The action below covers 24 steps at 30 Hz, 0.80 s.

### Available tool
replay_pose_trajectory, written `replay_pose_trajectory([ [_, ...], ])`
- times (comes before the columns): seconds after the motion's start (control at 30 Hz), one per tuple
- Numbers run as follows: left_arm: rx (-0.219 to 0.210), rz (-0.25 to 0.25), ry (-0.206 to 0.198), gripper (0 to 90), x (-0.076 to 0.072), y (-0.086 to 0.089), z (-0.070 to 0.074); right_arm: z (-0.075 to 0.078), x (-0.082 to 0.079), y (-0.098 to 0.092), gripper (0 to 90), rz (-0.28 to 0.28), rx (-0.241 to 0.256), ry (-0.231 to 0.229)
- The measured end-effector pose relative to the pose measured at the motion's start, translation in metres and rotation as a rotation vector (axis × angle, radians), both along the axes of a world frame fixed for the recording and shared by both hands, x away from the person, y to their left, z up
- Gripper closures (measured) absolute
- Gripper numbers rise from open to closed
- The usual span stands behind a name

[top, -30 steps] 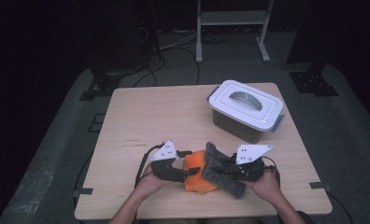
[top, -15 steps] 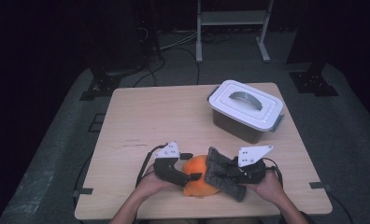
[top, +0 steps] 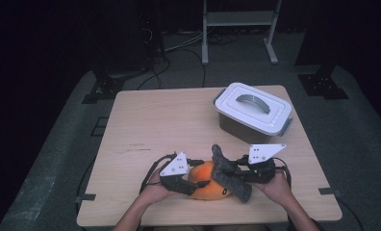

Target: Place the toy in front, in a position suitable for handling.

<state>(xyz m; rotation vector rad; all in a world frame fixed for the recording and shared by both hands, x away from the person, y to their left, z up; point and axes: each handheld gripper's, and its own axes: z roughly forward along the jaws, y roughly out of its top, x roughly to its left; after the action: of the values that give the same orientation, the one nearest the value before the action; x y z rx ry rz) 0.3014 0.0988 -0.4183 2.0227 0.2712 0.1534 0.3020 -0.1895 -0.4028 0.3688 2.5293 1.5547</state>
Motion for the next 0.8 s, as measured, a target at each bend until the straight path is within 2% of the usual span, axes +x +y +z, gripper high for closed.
replay_pose_trajectory([
  [0.03,0.011,0.005,0.050,18.2,0.003,0.000,0.000,-0.001,-0.001,0.001,72.9,0.008,-0.001,0.002],
  [0.07,0.021,0.024,0.086,14.8,0.005,-0.001,-0.001,-0.001,-0.002,0.003,72.9,0.015,0.002,0.006],
  [0.1,0.027,0.024,0.096,11.8,0.006,-0.001,-0.003,-0.002,-0.003,0.005,72.8,0.028,0.004,0.007],
  [0.17,0.035,0.006,0.090,14.6,0.005,-0.001,-0.005,-0.001,-0.006,0.009,72.6,0.039,-0.009,-0.007],
  [0.23,0.045,-0.004,0.044,24.4,0.002,0.000,-0.004,0.000,-0.007,0.009,72.7,0.038,-0.015,-0.008],
  [0.27,0.052,-0.005,-0.011,30.8,0.000,0.000,-0.002,0.000,-0.006,0.008,72.7,0.036,-0.013,-0.007],
  [0.3,0.050,-0.001,-0.037,37.0,-0.002,0.000,-0.001,0.000,-0.005,0.006,72.8,0.029,-0.008,-0.006],
  [0.33,0.037,0.002,-0.084,39.3,-0.004,0.000,-0.001,0.001,-0.005,0.005,72.9,0.028,-0.006,-0.006],
  [0.4,0.002,0.000,-0.142,40.7,-0.006,0.001,0.000,0.005,-0.005,0.003,73.1,0.013,0.000,-0.021],
  [0.47,-0.017,0.000,-0.167,40.7,-0.005,0.004,0.001,0.007,-0.007,0.003,73.1,0.008,0.005,-0.036],
  [0.53,0.010,0.014,-0.142,38.7,-0.002,0.004,-0.001,0.007,-0.006,0.004,73.1,0.006,0.004,-0.031],
  [0.63,0.009,0.056,-0.029,23.8,0.007,0.007,-0.002,0.000,-0.005,0.010,72.9,0.012,-0.023,-0.018],
  [0.67,0.007,0.070,-0.007,18.0,0.008,0.007,-0.001,0.000,-0.006,0.012,72.9,0.015,-0.025,-0.020],
  [0.73,0.010,0.057,0.009,14.8,0.008,0.006,0.000,0.001,-0.008,0.016,72.9,0.027,-0.027,-0.025],
  [0.77,0.022,0.048,0.001,15.5,0.007,0.005,0.000,0.001,-0.009,0.018,73.0,0.034,-0.030,-0.027],
  [0.8,0.038,0.035,-0.021,19.9,0.006,0.005,-0.001,0.001,-0.009,0.019,73.0,0.041,-0.034,-0.027],
])
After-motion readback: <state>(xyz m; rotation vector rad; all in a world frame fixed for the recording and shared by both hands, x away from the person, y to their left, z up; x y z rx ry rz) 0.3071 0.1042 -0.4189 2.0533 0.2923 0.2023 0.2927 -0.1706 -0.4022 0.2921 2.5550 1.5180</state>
